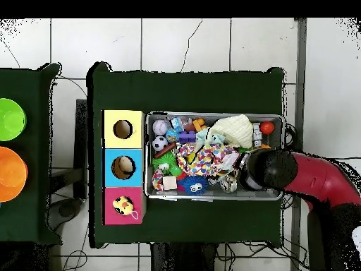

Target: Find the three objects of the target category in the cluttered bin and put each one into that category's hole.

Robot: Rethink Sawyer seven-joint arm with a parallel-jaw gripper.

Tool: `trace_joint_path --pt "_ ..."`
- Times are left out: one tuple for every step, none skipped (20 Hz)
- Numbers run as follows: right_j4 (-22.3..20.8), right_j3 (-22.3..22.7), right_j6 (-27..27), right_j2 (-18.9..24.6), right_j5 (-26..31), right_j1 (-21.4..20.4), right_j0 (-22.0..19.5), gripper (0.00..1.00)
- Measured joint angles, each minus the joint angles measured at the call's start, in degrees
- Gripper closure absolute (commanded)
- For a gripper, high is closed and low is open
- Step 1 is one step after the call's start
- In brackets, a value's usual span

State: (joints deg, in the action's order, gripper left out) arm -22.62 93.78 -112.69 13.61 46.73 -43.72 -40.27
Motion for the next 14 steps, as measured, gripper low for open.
trace_joint_path --pt "0.0 0.3 0.3 0.8 0.0 -0.2 -0.7 0.0" --pt "-0.1 0.5 0.5 1.5 0.0 -0.4 -1.2 0.0" --pt "-0.3 0.9 1.3 3.0 0.0 -0.7 -2.7 0.0" --pt "-0.5 1.0 1.8 3.9 0.0 -0.9 -3.7 0.0" --pt "-0.8 1.0 2.5 4.7 0.0 -0.9 -4.7 0.0" --pt "-1.1 1.0 3.1 5.5 0.0 -0.9 -5.7 0.0" --pt "-1.4 1.0 3.7 6.0 0.0 -0.8 -6.3 0.0" --pt "-1.8 0.9 4.1 6.2 0.0 -0.6 -6.6 0.0" --pt "-2.2 0.9 4.4 6.4 0.0 -0.4 -6.9 0.0" --pt "-2.5 0.8 4.8 6.6 0.0 -0.2 -7.1 0.0" --pt "-2.9 0.7 5.0 6.7 0.0 0.0 -7.2 0.0" --pt "-3.4 0.6 5.2 6.8 0.0 0.4 -7.1 0.0" --pt "-3.8 0.3 5.4 7.0 0.0 0.9 -7.0 0.0" --pt "-4.3 0.1 5.5 7.2 0.0 1.4 -6.8 0.0"
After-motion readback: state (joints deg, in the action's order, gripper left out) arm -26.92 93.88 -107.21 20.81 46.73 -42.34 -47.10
